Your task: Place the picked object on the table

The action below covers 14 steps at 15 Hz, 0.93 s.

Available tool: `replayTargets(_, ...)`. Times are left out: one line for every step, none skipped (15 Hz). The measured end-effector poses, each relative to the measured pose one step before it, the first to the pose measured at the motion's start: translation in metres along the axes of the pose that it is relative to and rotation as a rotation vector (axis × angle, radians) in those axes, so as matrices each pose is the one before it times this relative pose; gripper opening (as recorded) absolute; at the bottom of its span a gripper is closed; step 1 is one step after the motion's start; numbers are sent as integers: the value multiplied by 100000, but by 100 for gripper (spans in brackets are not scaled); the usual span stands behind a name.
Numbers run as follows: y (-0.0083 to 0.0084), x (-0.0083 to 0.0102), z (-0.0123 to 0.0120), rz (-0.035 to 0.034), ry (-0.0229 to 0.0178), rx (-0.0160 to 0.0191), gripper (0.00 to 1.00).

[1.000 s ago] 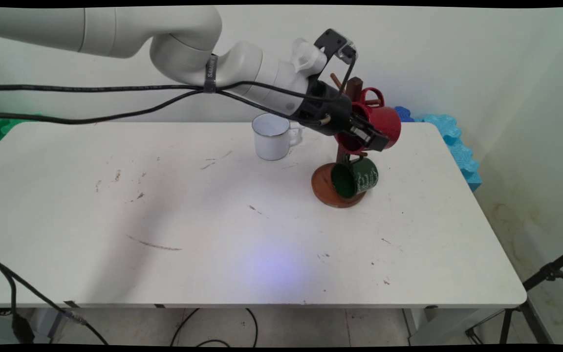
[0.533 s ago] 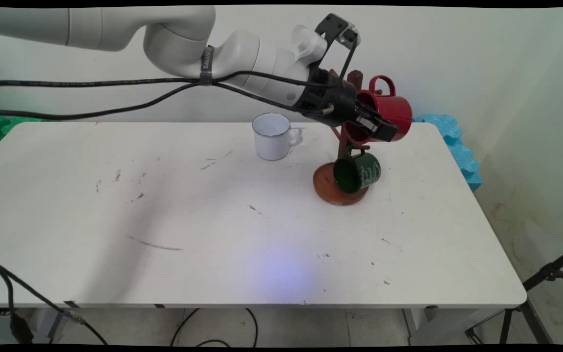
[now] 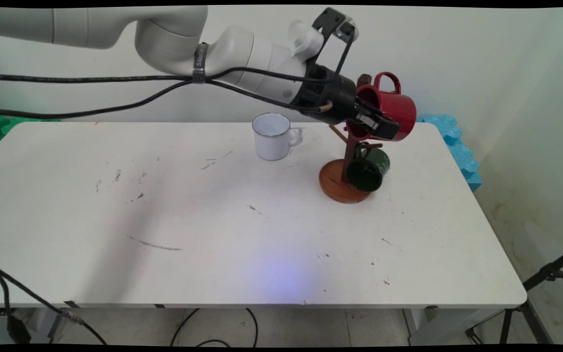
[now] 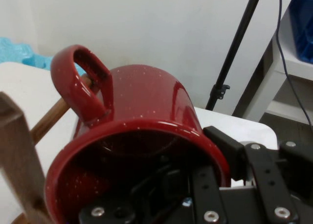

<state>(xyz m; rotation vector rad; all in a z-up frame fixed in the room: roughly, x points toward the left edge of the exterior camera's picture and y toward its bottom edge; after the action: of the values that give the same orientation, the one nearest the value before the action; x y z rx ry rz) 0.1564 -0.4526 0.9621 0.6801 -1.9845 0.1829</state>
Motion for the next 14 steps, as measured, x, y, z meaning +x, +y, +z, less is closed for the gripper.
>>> replayTargets(124,-23,-172,10,101,-223,0)
replayTargets(132,-17,-142,37,64,-276,0)
replayTargets(151,-49,-191,10,44,-290,0)
replayTargets(173,-55,-222,25,57,-333,0)
replayTargets(175,-34,-191,76,30,-360,0)
replayTargets(184,-51,-240,52,42,-333,0)
replayTargets(173,-48,-227,74,19,-323,0)
replayTargets(236,-71,-341,101,-31,-479,0)
replayTargets(177,-53,-264,79,-94,-391,0)
replayTargets(205,-70,-392,123,-305,-465,0)
replayTargets(187,-47,-372,233,-471,-466,0)
replayTargets(163,-60,-498,370,-809,-436,0)
replayTargets(130,-55,-506,421,-1039,-389,0)
replayTargets(45,-114,-650,443,-1460,-181,0)
